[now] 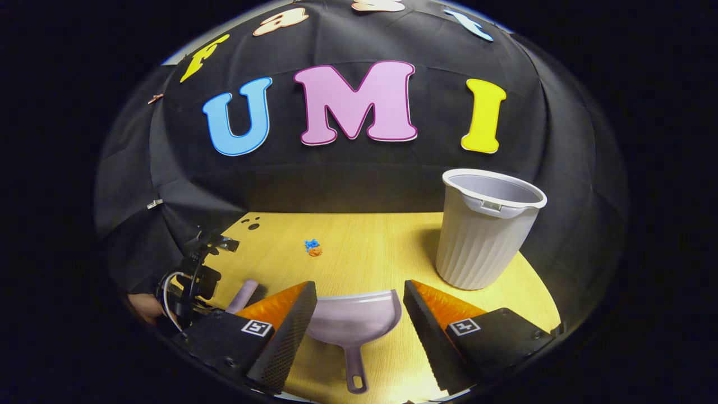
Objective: Pick up the small broom and dustpan from the desktop, sweep the trash into the dustpan with the broom, and then empty the trash into the garbage bin.
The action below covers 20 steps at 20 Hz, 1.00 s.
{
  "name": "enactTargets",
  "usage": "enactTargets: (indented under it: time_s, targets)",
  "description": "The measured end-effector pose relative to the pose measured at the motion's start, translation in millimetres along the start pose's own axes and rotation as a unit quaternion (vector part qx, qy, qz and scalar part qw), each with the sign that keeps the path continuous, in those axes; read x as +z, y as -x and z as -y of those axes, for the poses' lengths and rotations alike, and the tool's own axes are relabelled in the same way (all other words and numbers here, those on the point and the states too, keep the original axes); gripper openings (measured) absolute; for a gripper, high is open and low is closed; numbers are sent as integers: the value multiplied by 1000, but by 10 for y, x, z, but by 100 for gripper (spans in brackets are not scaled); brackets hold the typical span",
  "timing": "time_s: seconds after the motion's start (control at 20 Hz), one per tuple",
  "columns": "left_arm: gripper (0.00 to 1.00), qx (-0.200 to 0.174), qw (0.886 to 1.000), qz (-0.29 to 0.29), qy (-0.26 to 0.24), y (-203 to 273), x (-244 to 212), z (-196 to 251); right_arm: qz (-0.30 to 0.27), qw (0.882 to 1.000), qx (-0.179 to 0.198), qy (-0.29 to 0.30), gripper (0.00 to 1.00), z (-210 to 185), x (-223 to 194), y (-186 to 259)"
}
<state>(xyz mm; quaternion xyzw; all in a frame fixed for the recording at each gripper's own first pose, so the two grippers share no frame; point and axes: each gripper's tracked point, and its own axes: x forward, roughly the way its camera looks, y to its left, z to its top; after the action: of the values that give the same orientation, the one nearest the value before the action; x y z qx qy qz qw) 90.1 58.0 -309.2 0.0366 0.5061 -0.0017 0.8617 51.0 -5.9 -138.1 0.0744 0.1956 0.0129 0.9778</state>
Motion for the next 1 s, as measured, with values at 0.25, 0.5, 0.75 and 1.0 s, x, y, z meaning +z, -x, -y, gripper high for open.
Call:
enactTargets:
  time_s: [0.25, 0.5, 0.75, 1.0]
  targets:
    - [58, 1, 1000, 9, -1, -50, 0, -11, -19, 1000, 1, -3, 96, 15, -63, -42]
    - [30, -3, 999, 41, 11, -42, 34, -11, -62, 998, 6, -22, 96, 8, -228, -58]
    - [25, -18, 997, 67, 34, 55, -22, -69, -110, 993, 34, -22, 99, -116, -471, -113]
    - [25, -25, 992, 107, 69, 464, -77, -149, -157, 986, 41, -27, 99, -190, -749, -184]
